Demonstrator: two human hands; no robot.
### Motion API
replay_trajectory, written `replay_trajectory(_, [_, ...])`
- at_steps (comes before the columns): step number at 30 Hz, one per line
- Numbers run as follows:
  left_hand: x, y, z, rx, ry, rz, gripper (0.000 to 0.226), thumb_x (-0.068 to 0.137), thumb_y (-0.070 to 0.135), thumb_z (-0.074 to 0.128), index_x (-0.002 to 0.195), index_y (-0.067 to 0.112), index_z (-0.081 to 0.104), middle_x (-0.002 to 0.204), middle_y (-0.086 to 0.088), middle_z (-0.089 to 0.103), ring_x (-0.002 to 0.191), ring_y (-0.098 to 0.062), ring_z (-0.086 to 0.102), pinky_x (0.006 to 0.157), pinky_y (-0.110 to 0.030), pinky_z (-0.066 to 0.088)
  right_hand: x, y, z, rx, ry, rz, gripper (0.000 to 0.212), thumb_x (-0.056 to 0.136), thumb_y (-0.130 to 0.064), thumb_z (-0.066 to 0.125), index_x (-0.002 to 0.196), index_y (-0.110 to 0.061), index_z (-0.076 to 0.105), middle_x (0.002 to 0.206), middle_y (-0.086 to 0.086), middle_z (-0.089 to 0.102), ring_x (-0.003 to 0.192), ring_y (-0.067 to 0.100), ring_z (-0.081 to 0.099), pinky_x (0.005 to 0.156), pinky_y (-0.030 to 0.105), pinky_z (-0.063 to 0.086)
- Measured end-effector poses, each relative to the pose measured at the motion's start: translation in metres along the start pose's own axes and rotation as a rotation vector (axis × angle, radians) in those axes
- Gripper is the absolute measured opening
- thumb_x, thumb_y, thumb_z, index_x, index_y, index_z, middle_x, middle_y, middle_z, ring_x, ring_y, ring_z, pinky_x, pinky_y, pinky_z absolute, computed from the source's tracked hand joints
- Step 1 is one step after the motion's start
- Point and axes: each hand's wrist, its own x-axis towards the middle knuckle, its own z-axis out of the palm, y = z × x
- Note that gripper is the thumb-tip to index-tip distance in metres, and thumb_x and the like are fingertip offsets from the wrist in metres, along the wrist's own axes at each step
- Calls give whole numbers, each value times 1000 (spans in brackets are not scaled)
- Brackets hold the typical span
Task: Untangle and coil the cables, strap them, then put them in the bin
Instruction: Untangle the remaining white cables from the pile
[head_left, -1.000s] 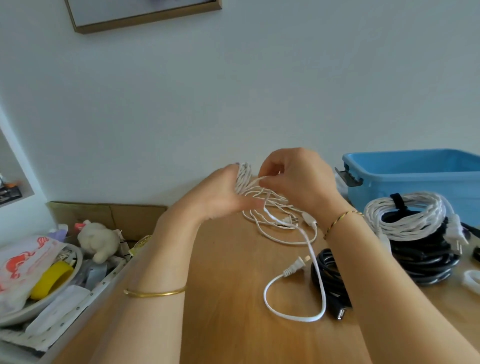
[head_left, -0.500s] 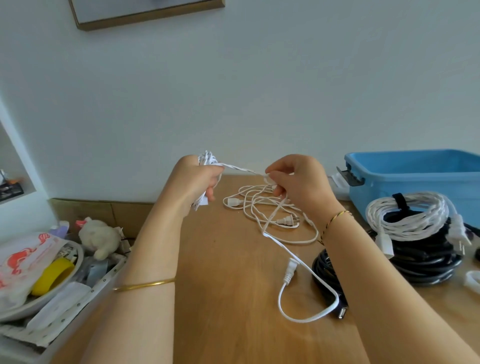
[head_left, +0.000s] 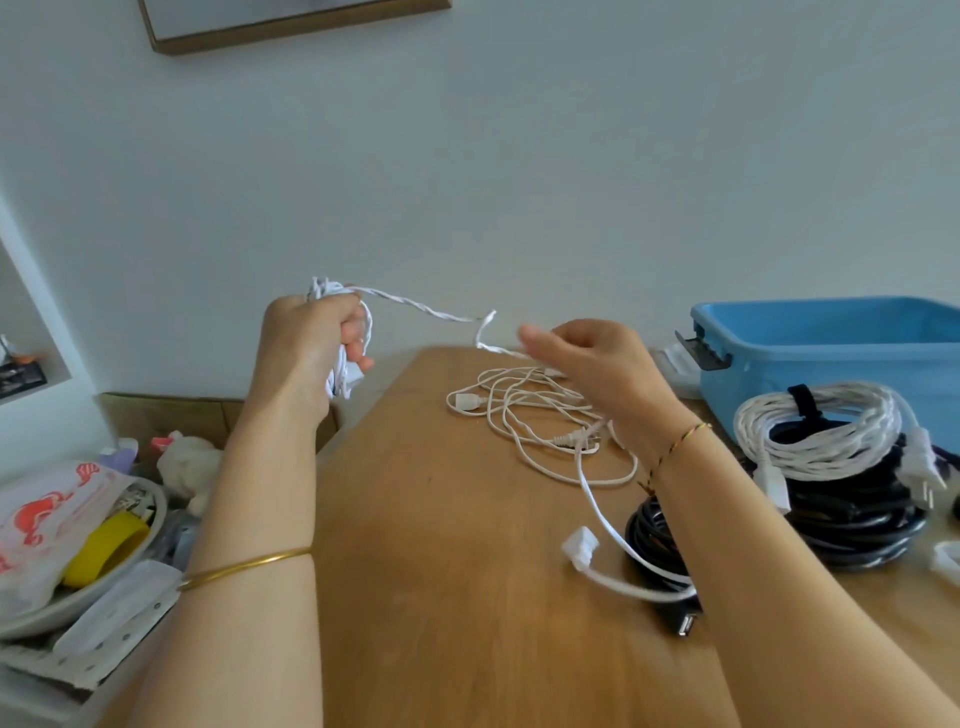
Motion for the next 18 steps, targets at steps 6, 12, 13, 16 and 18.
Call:
replay_trajectory(6, [1, -6, -9, -105, -17, -143, 26, 94, 10, 51, 68, 8, 53, 36, 7, 37, 32, -8, 35, 49, -23, 40, -9, -9, -9, 55, -224, -17, 19, 82, -25, 71, 73, -9, 66, 57, -8, 56, 48, -4, 46, 48, 6, 36])
replay_trajectory(12, [-11, -11, -11, 129, -708, -380, 24, 91, 22, 57, 82, 0, 59, 41, 4, 34, 32, -8, 34, 39, -22, 41, 3, 7, -11, 135, 402, -4, 24, 91, -30, 58, 78, -12, 67, 63, -2, 54, 53, 6, 42, 53, 20, 37])
replay_trajectory(13, [-13, -11, -11, 105, -818, -378, 26, 84, 24, 65, 83, -2, 61, 42, 5, 33, 32, -7, 33, 39, -23, 41, 4, 10, -12, 143, 447, 5, 24, 92, -29, 57, 77, -13, 66, 63, -3, 54, 53, 7, 43, 54, 22, 37])
replay_trajectory(16, [-10, -9, -12, -317, -1193, -437, 31, 83, 26, 70, 90, -4, 67, 46, 5, 37, 38, -8, 43, 49, -24, 45, 6, 17, -13, 132, 448, 67, 27, 93, -29, 55, 72, -15, 63, 61, -2, 54, 52, 9, 44, 53, 26, 38])
replay_trajectory(18, [-6, -7, -11, -644, -1334, -529, 35, 100, 19, 43, 106, -11, 58, 57, -1, 38, 51, -14, 44, 63, -29, 45, 7, 24, -11, 72, 376, 122, 28, 93, -30, 54, 71, -15, 63, 61, 0, 54, 50, 11, 43, 54, 29, 38])
